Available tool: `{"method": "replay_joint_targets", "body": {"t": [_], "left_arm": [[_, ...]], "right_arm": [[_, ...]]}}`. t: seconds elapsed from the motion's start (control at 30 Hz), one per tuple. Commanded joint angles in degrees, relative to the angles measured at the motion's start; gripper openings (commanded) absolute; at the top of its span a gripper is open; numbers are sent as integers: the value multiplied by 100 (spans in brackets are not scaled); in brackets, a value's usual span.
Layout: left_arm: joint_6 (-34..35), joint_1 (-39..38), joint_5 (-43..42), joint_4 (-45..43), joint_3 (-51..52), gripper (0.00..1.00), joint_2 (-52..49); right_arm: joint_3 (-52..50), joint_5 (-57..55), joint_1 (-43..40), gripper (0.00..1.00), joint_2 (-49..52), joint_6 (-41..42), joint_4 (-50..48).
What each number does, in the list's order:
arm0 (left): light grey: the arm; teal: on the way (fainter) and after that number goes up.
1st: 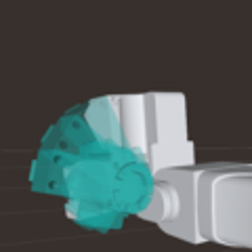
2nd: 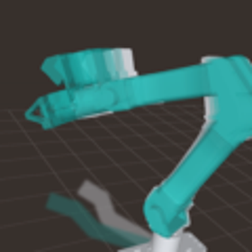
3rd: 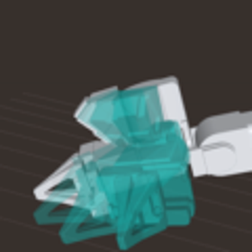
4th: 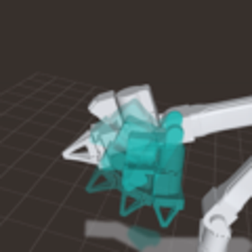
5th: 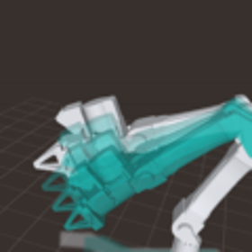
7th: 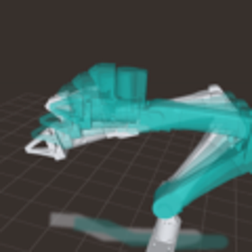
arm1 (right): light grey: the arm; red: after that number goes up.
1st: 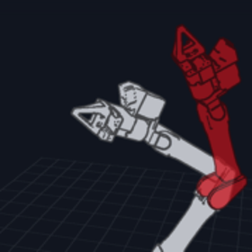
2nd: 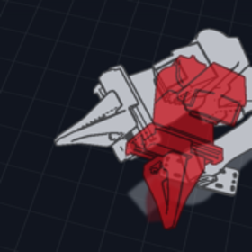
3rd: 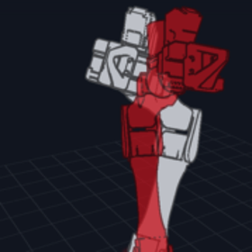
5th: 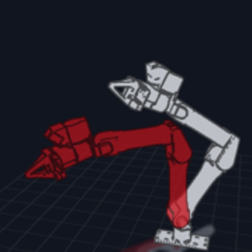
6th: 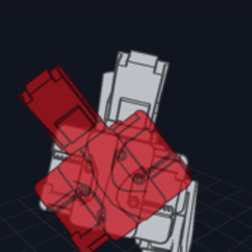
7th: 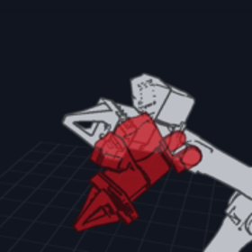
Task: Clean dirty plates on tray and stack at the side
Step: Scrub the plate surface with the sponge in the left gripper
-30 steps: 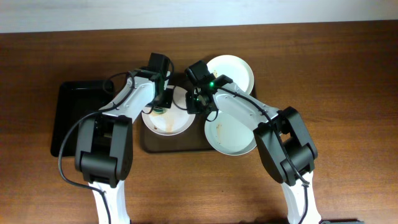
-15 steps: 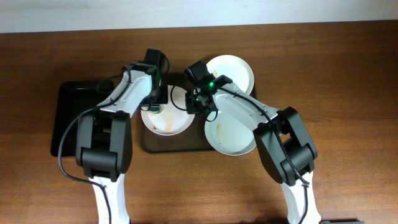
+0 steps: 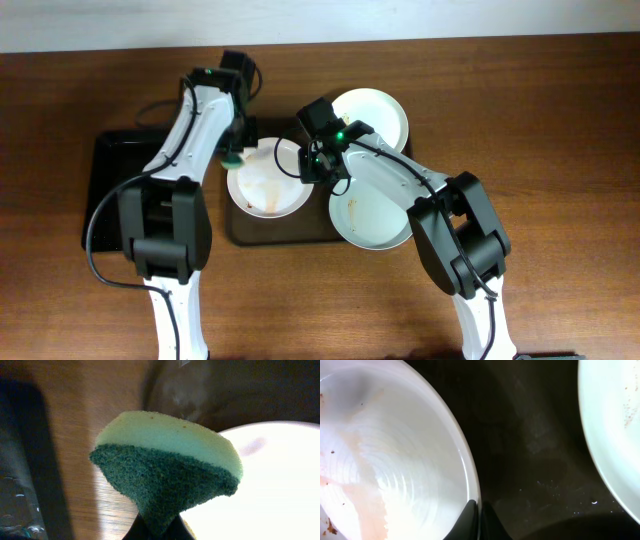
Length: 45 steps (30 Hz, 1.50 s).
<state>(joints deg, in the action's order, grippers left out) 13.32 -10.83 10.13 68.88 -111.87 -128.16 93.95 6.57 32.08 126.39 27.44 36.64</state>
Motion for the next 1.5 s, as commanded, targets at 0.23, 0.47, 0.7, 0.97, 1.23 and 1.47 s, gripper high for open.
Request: {"method": "replay_joint_targets", "body": {"t": [0.23,0.47,0.7,0.97,1.23,1.47], "left_arm": [[4,35,122,472,-787,1,-42],[-409,35,-498,756,-787,1,-42],[-942,33,-1753,1139,-765,1,-42],[-1169,-269,-2151,824,-424,1,-74],[-1165,-612,-2352,278,-149,1,-402],[-1161,-616,-2389,20,-144,1,-686]], "right_arm": [[203,-98,-98,4,-13,-522,485],[662,-708,-133,4,-291,-872,1189],[793,-1510,-140,4,-400,-1069,1596],[1375,-1434,-136,4,-433,-1207,2208],[1676,-1429,-136,4,-444,-1202,2555],[1676,-1274,-136,4,-501,-1202,2557]]}}
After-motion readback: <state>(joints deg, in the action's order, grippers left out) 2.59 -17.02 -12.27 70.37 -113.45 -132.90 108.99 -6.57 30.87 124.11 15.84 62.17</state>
